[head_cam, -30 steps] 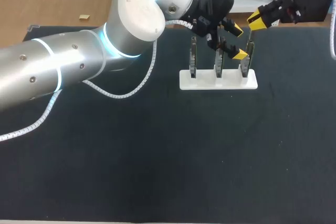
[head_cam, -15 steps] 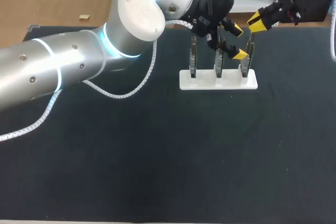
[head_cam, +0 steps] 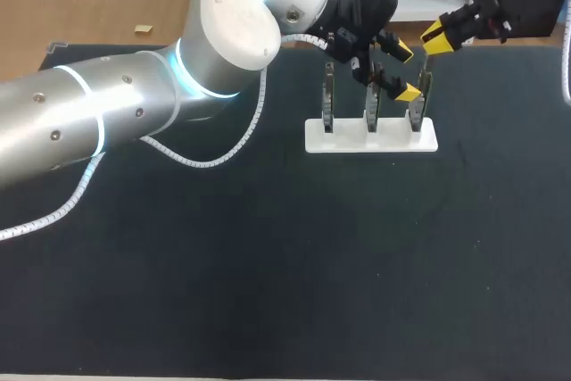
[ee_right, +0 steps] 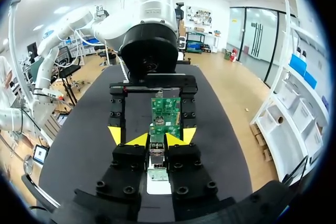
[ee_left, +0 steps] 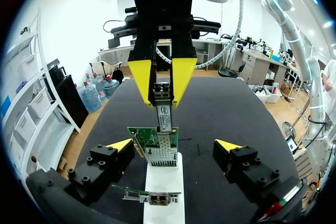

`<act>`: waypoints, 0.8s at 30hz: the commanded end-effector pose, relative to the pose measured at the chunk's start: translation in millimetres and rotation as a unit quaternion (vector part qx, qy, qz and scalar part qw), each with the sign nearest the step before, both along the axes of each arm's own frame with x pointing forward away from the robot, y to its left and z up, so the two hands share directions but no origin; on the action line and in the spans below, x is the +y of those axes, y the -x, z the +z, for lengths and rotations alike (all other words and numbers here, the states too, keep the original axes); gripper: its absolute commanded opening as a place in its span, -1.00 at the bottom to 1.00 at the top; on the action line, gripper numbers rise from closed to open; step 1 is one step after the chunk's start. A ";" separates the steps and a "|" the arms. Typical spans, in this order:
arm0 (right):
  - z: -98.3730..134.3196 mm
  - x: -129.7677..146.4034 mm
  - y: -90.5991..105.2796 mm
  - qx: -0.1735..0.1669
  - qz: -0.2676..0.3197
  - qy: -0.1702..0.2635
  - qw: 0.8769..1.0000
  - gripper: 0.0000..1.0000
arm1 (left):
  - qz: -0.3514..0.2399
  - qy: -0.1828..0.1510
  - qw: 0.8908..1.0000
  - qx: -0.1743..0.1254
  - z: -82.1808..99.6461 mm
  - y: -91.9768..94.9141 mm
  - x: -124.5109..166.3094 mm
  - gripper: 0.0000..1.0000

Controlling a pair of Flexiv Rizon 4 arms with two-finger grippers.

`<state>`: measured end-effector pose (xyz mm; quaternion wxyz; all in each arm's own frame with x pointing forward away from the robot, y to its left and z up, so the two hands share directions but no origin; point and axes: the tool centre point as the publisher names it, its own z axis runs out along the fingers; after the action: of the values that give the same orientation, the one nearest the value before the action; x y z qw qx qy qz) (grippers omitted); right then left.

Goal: Pick up the optical module with the left hand, and insert it into the network port with the right hand.

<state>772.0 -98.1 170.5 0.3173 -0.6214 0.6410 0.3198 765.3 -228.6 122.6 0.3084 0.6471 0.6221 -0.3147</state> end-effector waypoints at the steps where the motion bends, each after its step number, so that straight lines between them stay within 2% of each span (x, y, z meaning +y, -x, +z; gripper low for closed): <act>1: -0.7 -0.4 2.4 -0.006 -0.003 -0.002 1.000 -1.00 | -0.001 -0.003 1.000 0.002 0.6 -2.0 -1.4 1.00; 24: -1.7 -0.3 -0.2 -0.014 -0.009 -0.002 1.000 -1.00 | -0.001 -0.003 1.000 0.002 0.6 -2.0 -1.4 1.00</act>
<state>773.4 -98.7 168.8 0.3303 -0.6197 0.6408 0.3104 765.3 -228.6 122.6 0.3084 0.6471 0.6221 -0.3148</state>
